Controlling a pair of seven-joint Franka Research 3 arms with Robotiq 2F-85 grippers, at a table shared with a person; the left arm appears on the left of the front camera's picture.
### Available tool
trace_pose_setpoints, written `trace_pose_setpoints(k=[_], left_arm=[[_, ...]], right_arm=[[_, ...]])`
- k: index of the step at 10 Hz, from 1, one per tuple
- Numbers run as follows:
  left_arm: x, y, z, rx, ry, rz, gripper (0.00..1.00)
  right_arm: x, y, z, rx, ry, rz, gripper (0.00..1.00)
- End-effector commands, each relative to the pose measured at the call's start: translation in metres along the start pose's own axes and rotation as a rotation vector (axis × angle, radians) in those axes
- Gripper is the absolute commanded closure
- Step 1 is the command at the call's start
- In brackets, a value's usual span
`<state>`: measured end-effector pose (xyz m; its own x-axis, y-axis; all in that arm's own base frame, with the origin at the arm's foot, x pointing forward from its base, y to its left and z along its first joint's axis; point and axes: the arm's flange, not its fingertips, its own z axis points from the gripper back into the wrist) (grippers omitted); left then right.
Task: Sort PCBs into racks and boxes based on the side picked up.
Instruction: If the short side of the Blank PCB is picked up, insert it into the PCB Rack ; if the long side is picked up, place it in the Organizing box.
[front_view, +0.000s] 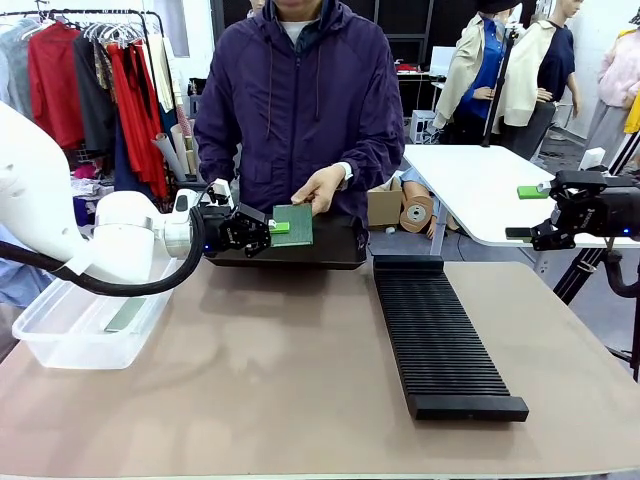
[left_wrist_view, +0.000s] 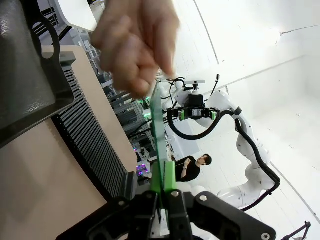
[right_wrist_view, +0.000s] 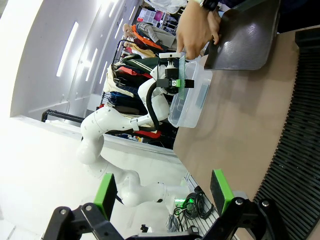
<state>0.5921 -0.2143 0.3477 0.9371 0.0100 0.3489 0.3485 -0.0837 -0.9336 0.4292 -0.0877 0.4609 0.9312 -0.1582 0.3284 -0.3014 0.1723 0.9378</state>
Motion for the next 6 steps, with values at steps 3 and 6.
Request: trace_pose_setpoints(k=[3,6], left_arm=[[0.0003,-0.0009,-0.0002,-0.002,-0.001,-0.008,1.0],[0.0003,-0.0009,-0.0002,-0.002,-0.001,-0.008,1.0]], right_arm=[[-0.0003,0.0015,-0.0003,0.001,-0.002,0.007,0.0],[-0.0003,0.0015,-0.0003,0.001,-0.002,0.007,0.0]])
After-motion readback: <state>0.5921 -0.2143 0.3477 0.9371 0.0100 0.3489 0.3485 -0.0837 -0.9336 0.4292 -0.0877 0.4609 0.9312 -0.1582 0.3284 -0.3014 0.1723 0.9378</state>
